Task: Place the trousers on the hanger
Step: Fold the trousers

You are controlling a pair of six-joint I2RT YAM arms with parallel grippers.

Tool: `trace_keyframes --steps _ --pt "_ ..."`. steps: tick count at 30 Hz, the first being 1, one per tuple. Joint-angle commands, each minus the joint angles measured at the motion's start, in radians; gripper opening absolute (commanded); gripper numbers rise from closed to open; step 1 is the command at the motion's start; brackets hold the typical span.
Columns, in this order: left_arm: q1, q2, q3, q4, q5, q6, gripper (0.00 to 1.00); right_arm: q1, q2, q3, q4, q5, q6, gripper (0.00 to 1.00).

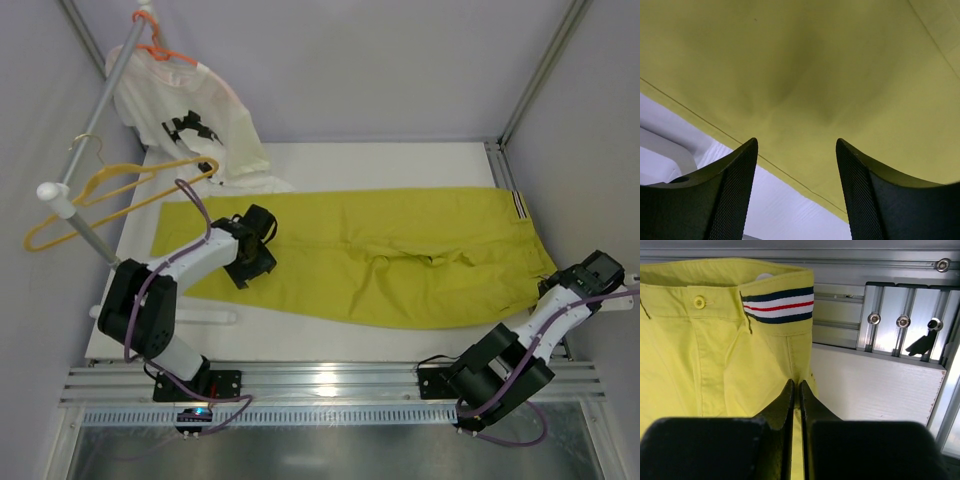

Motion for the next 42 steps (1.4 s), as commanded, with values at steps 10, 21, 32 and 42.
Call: trace_keyframes --steps 10,21,32,42 --pt "0.000 0.268 0.192 0.030 -0.047 0.044 0.59 0.067 -0.023 0.040 0.031 -0.041 0.006 0.04" --pt "0.011 0.353 0.378 0.056 -0.090 0.229 0.60 0.096 -0.064 0.013 0.042 0.002 -0.002 0.04" --pt "0.113 0.133 0.197 -0.090 -0.167 0.008 0.59 0.190 -0.068 -0.013 0.066 0.019 0.052 0.04" --pt "0.224 0.013 -0.049 0.007 -0.168 -0.113 0.51 0.205 -0.049 -0.007 0.076 0.008 0.047 0.04"
